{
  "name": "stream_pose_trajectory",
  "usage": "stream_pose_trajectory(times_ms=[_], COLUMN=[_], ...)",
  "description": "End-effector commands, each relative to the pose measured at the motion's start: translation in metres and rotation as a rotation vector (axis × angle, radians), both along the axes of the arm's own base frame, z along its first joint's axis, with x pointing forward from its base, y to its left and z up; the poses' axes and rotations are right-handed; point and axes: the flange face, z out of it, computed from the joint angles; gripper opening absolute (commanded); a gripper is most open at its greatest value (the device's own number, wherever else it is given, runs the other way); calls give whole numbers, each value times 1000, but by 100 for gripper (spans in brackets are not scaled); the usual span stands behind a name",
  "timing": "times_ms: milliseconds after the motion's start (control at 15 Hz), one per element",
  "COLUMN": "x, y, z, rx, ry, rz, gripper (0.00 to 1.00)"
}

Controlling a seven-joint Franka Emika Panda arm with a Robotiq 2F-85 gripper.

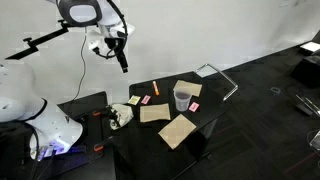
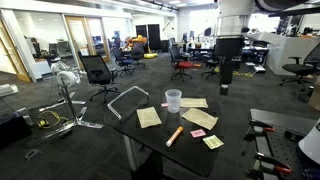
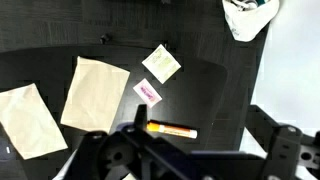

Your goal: Put the marker in the cup

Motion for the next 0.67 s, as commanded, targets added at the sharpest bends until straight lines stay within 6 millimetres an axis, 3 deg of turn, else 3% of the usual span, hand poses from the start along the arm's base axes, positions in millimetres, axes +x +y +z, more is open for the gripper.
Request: stream_pose_trajectory(times_ms=[0,400,600], x=[0,0,12], y=[0,0,4], z=[0,0,5], rx=[0,0,-9], ry=[1,1,-59], rz=[0,0,59], gripper=[100,100,100])
